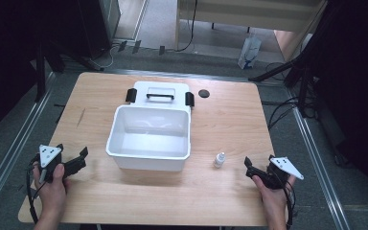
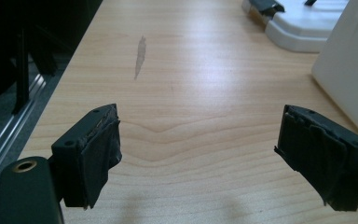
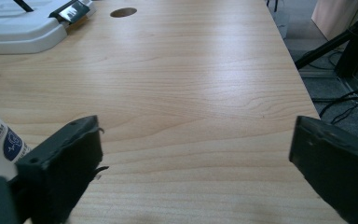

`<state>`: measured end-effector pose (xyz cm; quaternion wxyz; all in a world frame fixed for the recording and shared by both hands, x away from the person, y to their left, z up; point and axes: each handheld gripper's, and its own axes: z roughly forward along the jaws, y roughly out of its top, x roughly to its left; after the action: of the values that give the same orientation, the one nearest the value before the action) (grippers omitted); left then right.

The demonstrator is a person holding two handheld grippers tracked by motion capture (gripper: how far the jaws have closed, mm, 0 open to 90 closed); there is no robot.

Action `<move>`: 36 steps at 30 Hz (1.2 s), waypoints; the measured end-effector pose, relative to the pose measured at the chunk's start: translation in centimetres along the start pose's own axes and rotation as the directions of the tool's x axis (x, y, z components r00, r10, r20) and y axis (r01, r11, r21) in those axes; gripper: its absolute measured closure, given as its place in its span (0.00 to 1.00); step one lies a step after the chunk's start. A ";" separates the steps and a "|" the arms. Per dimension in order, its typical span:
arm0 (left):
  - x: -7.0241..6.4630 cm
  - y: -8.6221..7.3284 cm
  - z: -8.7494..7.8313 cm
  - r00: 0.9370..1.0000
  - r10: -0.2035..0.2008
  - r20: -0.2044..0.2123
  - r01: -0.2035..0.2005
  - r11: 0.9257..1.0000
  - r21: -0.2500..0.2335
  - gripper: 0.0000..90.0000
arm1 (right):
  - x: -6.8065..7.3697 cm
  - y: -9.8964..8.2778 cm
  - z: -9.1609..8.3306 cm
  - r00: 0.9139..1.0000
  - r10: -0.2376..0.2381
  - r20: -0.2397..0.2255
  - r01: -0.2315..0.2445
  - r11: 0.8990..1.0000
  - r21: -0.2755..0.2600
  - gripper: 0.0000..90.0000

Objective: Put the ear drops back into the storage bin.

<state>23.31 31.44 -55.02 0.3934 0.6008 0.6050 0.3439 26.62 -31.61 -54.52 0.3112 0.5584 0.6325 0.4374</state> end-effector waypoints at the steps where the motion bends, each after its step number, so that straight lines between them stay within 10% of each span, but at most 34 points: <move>1: 0.0 0.0 0.0 1.000 0.000 0.000 0.000 1.000 0.000 0.16 | 0.0 0.0 0.0 1.000 0.000 0.000 0.000 1.000 0.000 0.06; 16: -0.1 0.0 0.0 1.000 0.006 0.004 -0.006 1.000 0.003 0.16 | 0.9 0.4 0.2 0.994 -0.080 -0.070 0.088 0.990 0.114 0.20; 21: -0.1 0.1 0.1 1.000 0.002 -0.015 -0.001 1.000 0.015 0.15 | 1.7 1.1 0.0 0.975 -0.171 -0.140 0.201 0.949 0.242 0.19; 26: -0.8 0.1 0.4 0.997 0.066 -0.049 -0.065 0.997 0.035 0.14 | 2.1 2.0 -0.2 0.962 -0.203 -0.181 0.251 0.919 0.304 0.21; 33: -0.5 0.1 0.4 0.999 0.046 -0.029 -0.045 0.999 0.027 0.13 | 2.3 3.5 -0.7 0.946 -0.255 -0.202 0.312 0.888 0.339 0.25; 35: -0.5 0.2 0.4 0.999 0.051 -0.017 -0.051 0.998 0.037 0.14 | 2.5 3.9 -0.7 0.933 -0.285 -0.218 0.348 0.867 0.356 0.26; 36: -0.6 0.2 0.5 0.998 0.064 -0.009 -0.063 0.997 0.043 0.14 | 2.9 4.4 -0.7 0.918 -0.312 -0.244 0.387 0.840 0.380 0.27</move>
<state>23.85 30.83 -55.05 0.3662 0.6261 0.5949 0.3463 27.40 -28.94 -50.02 0.2021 0.4471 0.8275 0.2729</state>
